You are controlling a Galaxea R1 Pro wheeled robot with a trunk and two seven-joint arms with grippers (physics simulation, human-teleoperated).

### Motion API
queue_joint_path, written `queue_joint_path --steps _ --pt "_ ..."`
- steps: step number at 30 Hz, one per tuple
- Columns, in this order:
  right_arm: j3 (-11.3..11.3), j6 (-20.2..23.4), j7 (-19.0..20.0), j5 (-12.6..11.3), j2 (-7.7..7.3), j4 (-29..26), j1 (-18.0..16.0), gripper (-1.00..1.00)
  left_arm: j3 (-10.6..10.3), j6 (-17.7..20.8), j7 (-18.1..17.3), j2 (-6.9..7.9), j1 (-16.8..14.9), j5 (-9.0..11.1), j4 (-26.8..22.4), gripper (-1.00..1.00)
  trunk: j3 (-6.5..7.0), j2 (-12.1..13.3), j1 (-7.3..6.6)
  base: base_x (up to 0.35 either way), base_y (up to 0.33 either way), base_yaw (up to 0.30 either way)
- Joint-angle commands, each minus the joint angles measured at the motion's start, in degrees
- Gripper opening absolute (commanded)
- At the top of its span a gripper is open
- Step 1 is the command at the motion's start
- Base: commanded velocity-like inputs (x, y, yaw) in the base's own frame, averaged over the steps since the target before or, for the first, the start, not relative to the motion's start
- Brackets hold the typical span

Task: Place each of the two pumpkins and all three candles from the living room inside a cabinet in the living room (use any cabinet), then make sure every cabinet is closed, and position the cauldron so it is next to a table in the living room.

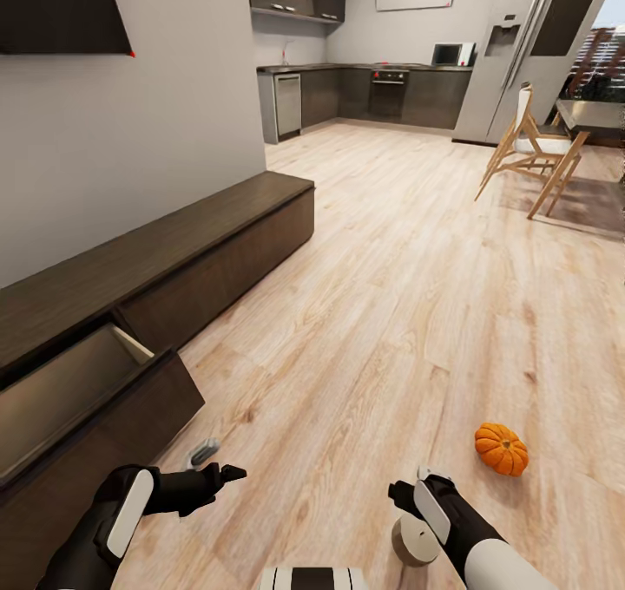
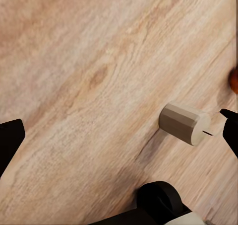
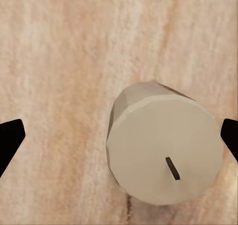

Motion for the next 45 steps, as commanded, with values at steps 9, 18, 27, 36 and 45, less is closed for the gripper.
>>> queue_joint_path --steps 9,18,27,36,45 --pt "-0.1 0.2 0.0 0.0 -0.50 0.0 0.0 -1.00 0.0 -0.1 0.7 -0.15 0.0 -0.4 0.1 1.00 2.02 0.1 -0.23 -0.003 0.000 0.028" --pt "0.0 4.1 0.1 0.1 -0.82 0.0 0.0 -1.00 -0.4 -0.5 3.7 -0.41 0.0 -0.6 0.1 1.00 3.87 0.2 -0.46 -0.263 0.000 0.256" --pt "-0.1 4.7 0.1 0.2 -0.90 0.1 -0.1 -1.00 -0.1 -0.6 19.3 -2.24 0.0 -0.3 0.1 1.00 5.30 0.4 -0.69 -0.299 0.000 0.222" --pt "-0.1 4.8 0.1 0.3 -0.84 0.2 -0.1 -1.00 0.0 -0.6 19.8 -2.37 0.0 -0.3 0.1 1.00 6.31 3.2 -2.28 -0.027 0.000 0.185" --pt "0.1 4.6 -0.1 0.4 -0.70 0.2 -0.1 -1.00 0.0 -0.6 19.8 -2.37 0.0 -0.2 0.1 1.00 7.24 6.8 -4.26 0.000 0.000 0.183"
